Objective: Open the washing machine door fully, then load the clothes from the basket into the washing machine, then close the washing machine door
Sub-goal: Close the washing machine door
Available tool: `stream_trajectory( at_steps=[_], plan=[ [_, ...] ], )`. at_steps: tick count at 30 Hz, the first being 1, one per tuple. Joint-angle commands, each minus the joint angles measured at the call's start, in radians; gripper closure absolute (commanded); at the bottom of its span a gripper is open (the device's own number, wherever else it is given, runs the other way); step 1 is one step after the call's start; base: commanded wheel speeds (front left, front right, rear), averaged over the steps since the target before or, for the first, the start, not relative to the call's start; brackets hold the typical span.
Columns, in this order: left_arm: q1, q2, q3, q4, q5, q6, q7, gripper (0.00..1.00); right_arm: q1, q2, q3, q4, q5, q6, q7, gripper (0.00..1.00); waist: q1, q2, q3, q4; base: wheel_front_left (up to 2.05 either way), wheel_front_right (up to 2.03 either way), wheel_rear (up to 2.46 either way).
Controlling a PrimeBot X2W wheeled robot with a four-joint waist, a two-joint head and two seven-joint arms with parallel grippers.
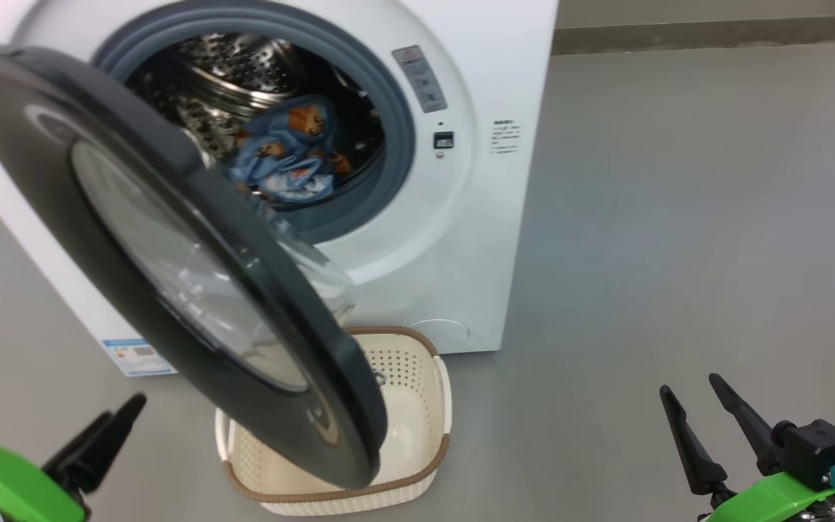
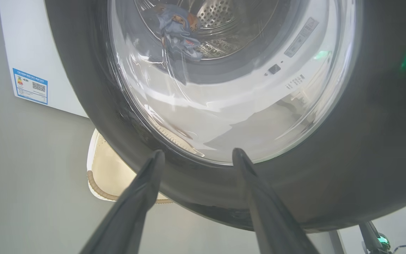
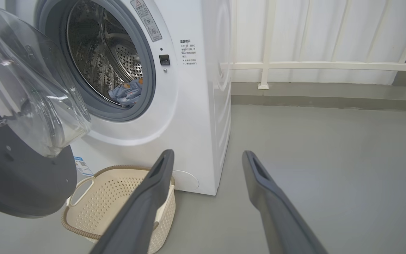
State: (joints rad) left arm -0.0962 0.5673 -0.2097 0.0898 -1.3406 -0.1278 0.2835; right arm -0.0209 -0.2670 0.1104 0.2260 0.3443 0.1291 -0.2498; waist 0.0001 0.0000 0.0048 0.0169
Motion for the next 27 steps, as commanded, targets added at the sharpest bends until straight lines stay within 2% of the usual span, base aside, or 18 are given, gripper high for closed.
stream_trajectory(
  at_steps=[1,11,15,19,22,27],
  plan=[
    [-0.02,0.047,0.035,-0.014,0.011,-0.003,-0.031,0.0,-0.001,-0.02,0.013,-0.026,-0.012,0.002,-0.012,0.0,-0.0001,0.0,-0.001,-0.019,0.0,0.0,0.0],
    [0.078,0.061,-0.07,0.045,0.051,-0.003,-0.356,0.0,0.012,-0.034,0.001,-0.029,-0.012,0.002,-0.012,0.0,-0.0001,0.0,0.0,-0.082,0.0,0.0,0.0],
    [0.102,0.064,-0.141,0.1,0.082,-0.003,-0.496,0.0,0.014,-0.038,0.0,-0.029,-0.012,0.002,-0.012,0.0,-0.0001,0.0,-0.001,-0.104,0.0,0.0,0.0],
    [0.109,0.052,-0.162,0.137,0.117,-0.003,-0.539,0.0,0.018,-0.041,-0.001,-0.028,-0.012,0.002,-0.012,0.0,-0.0001,0.0,-0.002,-0.116,0.0,0.0,0.0],
    [0.106,0.026,-0.114,0.158,0.191,-0.003,-0.544,0.0,0.021,-0.044,-0.004,-0.026,-0.01,0.002,-0.012,0.0,-0.0001,0.0,-0.002,-0.119,0.0,0.0,0.0],
    [0.142,-0.069,0.038,0.143,0.382,-0.003,-0.545,0.0,0.022,-0.044,-0.005,-0.026,-0.01,0.002,-0.012,0.0,-0.0001,0.0,-0.003,-0.125,0.0,0.0,0.0]
  ],
)
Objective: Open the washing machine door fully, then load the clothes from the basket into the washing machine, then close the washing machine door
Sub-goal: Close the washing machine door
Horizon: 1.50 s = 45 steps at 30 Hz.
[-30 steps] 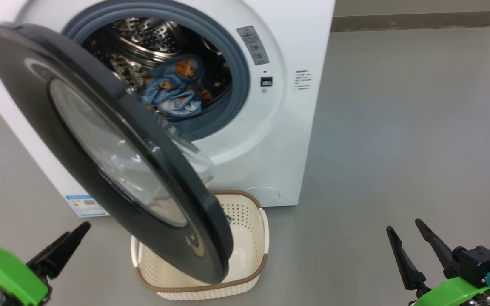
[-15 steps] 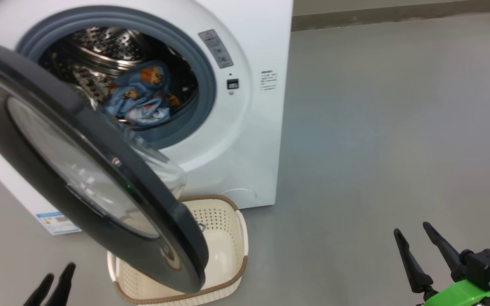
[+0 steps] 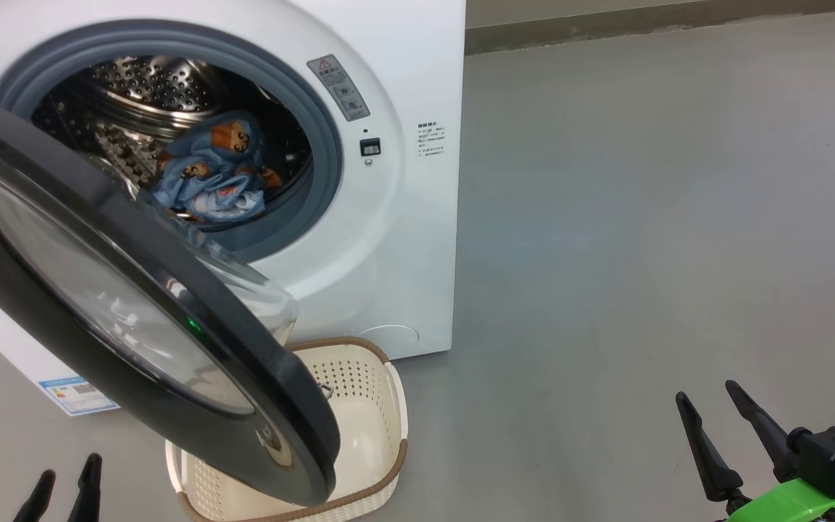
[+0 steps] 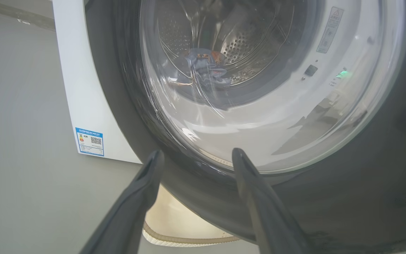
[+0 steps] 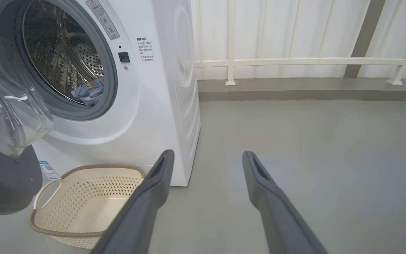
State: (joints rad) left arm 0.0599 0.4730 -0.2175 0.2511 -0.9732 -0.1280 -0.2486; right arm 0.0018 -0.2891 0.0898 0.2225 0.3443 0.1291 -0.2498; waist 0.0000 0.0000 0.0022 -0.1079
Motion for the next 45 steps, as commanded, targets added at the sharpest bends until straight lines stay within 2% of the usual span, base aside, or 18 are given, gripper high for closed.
stream_trajectory(
  at_steps=[1,4,5,14,22,44,45],
  plan=[
    [-0.005,0.007,0.073,-0.025,0.053,-0.003,-0.013,0.0,0.0,-0.023,0.015,-0.023,-0.01,0.002,-0.012,0.0,0.0,0.0,-0.001,-0.001,0.0,0.0,0.0],
    [0.02,-0.049,0.135,-0.059,0.142,-0.003,-0.013,0.0,0.003,-0.023,0.011,-0.024,-0.01,0.002,-0.012,0.0,0.0,0.0,-0.001,0.0,0.0,0.0,0.0],
    [0.02,-0.049,0.135,-0.059,0.142,-0.003,-0.013,0.0,0.003,-0.023,0.011,-0.024,-0.01,0.002,-0.012,0.0,0.0,0.0,-0.001,0.0,0.0,0.0,0.0],
    [0.059,-0.186,0.256,-0.128,0.405,-0.003,-0.013,0.0,-0.004,-0.021,0.007,-0.023,-0.012,0.002,-0.012,0.0,0.0,0.0,0.0,0.004,0.0,0.0,0.0],
    [0.077,-0.258,0.293,-0.124,0.523,-0.003,-0.013,0.0,-0.008,-0.014,0.007,-0.021,-0.014,0.002,-0.012,0.0,0.0,0.0,0.002,0.004,0.0,0.0,0.0],
    [0.063,-0.271,0.27,-0.11,0.544,-0.003,-0.013,0.0,-0.013,-0.007,0.007,-0.019,-0.016,0.002,-0.012,0.0,0.0,0.0,0.006,0.02,0.0,0.0,0.0],
    [0.061,-0.271,0.267,-0.109,0.543,-0.003,-0.013,0.0,-0.014,-0.005,0.009,-0.018,-0.015,0.002,-0.012,0.04,0.0,0.0,0.006,0.024,0.0,0.0,0.0]
  ],
)
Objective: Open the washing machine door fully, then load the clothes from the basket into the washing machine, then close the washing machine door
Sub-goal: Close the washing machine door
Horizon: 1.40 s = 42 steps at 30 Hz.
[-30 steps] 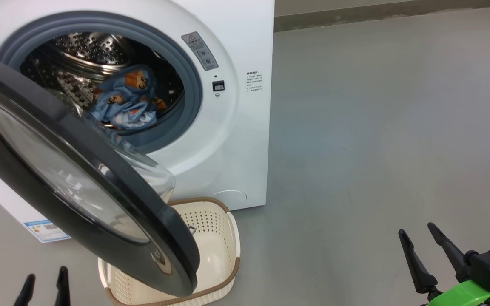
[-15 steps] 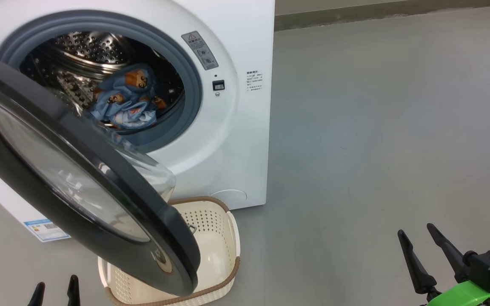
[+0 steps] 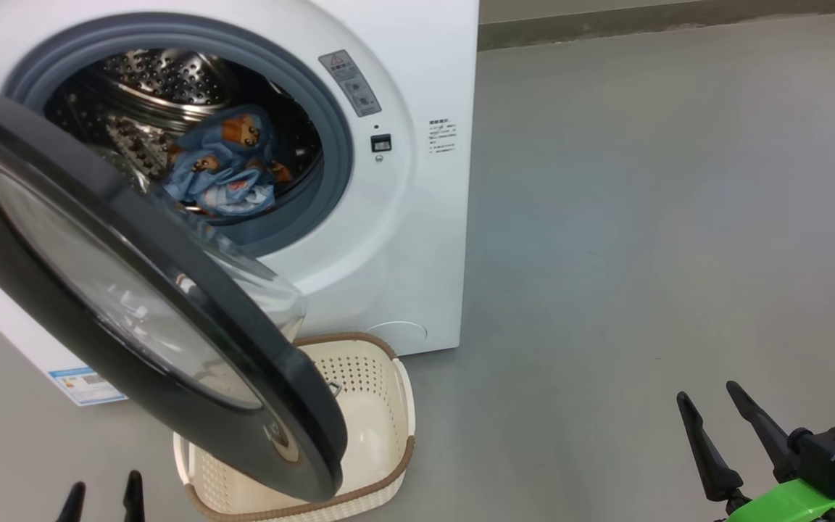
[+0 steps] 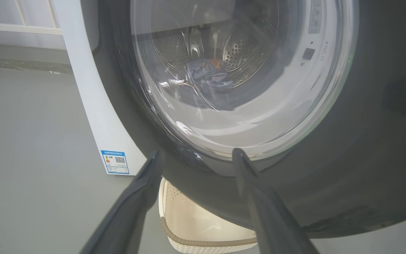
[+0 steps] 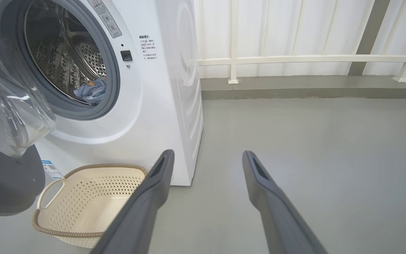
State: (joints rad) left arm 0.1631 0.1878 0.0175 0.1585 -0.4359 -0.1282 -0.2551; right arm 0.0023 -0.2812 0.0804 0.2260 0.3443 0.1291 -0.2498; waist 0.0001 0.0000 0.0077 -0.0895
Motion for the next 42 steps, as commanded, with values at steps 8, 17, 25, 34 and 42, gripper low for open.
stream_trajectory(
  at_steps=[8,17,25,34,42],
  plan=[
    [-0.062,-0.001,0.02,0.002,0.007,-0.003,-0.007,0.0,-0.026,0.003,0.045,-0.028,-0.005,0.002,-0.012,1.0,-0.0001,0.0,-0.001,0.06,0.0,0.0,0.0],
    [-0.074,-0.022,0.012,0.009,0.012,-0.003,-0.007,0.0,-0.119,0.052,0.121,-0.074,0.001,0.002,-0.012,1.0,-0.0001,0.0,-0.013,0.152,0.0,0.0,0.0],
    [-0.077,-0.031,-0.004,-0.013,0.021,-0.003,-0.007,0.0,-0.251,0.107,0.198,-0.204,0.016,0.002,-0.012,1.0,-0.0001,0.0,-0.026,0.213,0.0,0.0,0.0],
    [-0.072,-0.034,-0.012,-0.034,0.025,-0.003,-0.007,0.0,-0.331,0.163,0.359,-0.405,0.051,0.002,-0.012,1.0,-0.0001,0.0,-0.041,0.254,0.0,0.0,0.0],
    [-0.063,-0.044,-0.015,-0.056,0.031,-0.003,-0.007,0.0,-0.316,0.164,0.562,-0.4,0.1,0.002,-0.012,1.0,-0.0001,0.0,-0.042,0.286,0.0,0.0,0.0]
  ],
)
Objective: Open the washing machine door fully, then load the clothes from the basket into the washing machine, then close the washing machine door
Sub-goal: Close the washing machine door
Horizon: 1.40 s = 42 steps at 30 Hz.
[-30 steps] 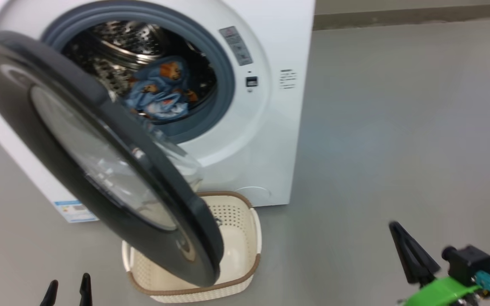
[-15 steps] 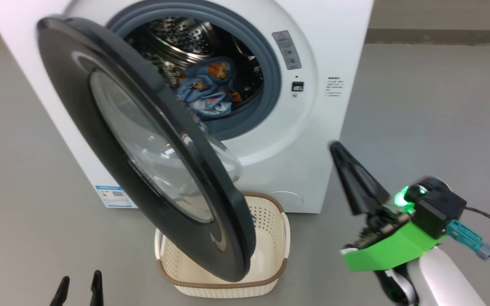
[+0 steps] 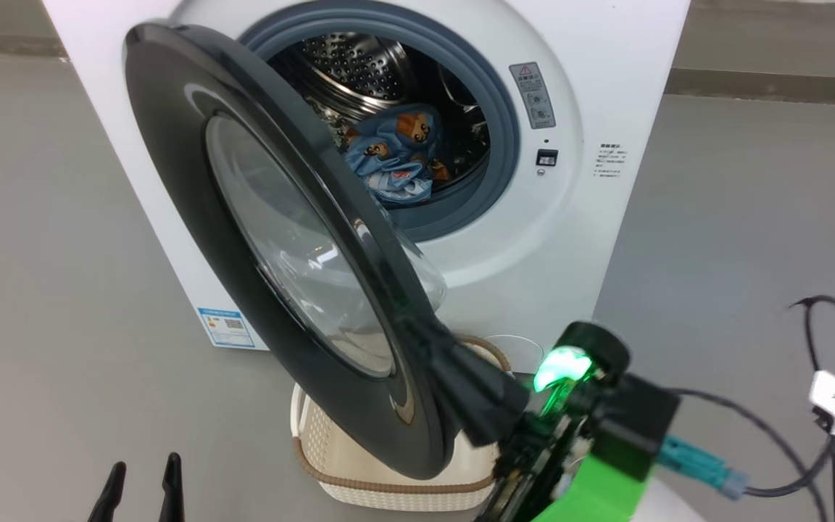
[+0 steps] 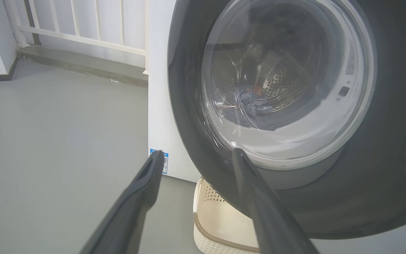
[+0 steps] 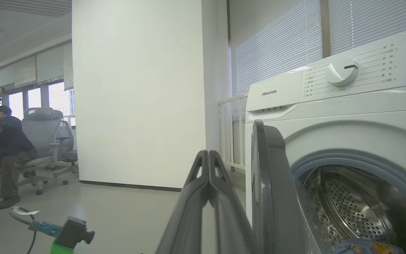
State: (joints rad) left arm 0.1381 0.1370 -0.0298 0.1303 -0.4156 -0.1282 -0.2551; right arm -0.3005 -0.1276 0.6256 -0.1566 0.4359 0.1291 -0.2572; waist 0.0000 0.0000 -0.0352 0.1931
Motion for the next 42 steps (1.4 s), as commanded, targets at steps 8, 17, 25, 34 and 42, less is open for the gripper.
stream_trajectory(
  at_steps=[8,17,25,34,42],
  plan=[
    [-0.036,0.001,0.033,-0.032,0.013,-0.003,-0.007,0.0,0.01,-0.007,0.133,0.064,0.044,0.002,-0.005,1.0,0.0,0.0,0.004,0.014,0.0,0.0,0.0],
    [-0.038,0.001,0.048,-0.037,0.012,-0.003,-0.007,0.0,0.034,-0.034,0.185,0.173,0.066,0.002,-0.005,1.0,0.0,0.0,0.014,0.009,0.0,0.0,0.0],
    [-0.043,-0.001,0.049,-0.037,0.011,-0.003,-0.007,0.0,0.051,-0.04,0.187,0.278,0.079,0.002,-0.005,1.0,0.0,0.0,0.025,0.002,0.0,0.0,0.0],
    [-0.054,-0.003,0.051,-0.035,0.008,-0.003,-0.007,0.0,0.047,-0.024,0.141,0.372,0.086,0.002,-0.005,1.0,0.0,0.0,0.04,0.001,0.0,0.0,0.0],
    [-0.06,-0.005,0.05,-0.036,0.007,-0.003,-0.007,0.0,0.026,-0.004,0.106,0.405,0.082,0.002,-0.005,1.0,0.0,0.0,0.047,-0.001,0.0,0.0,0.0]
  ],
)
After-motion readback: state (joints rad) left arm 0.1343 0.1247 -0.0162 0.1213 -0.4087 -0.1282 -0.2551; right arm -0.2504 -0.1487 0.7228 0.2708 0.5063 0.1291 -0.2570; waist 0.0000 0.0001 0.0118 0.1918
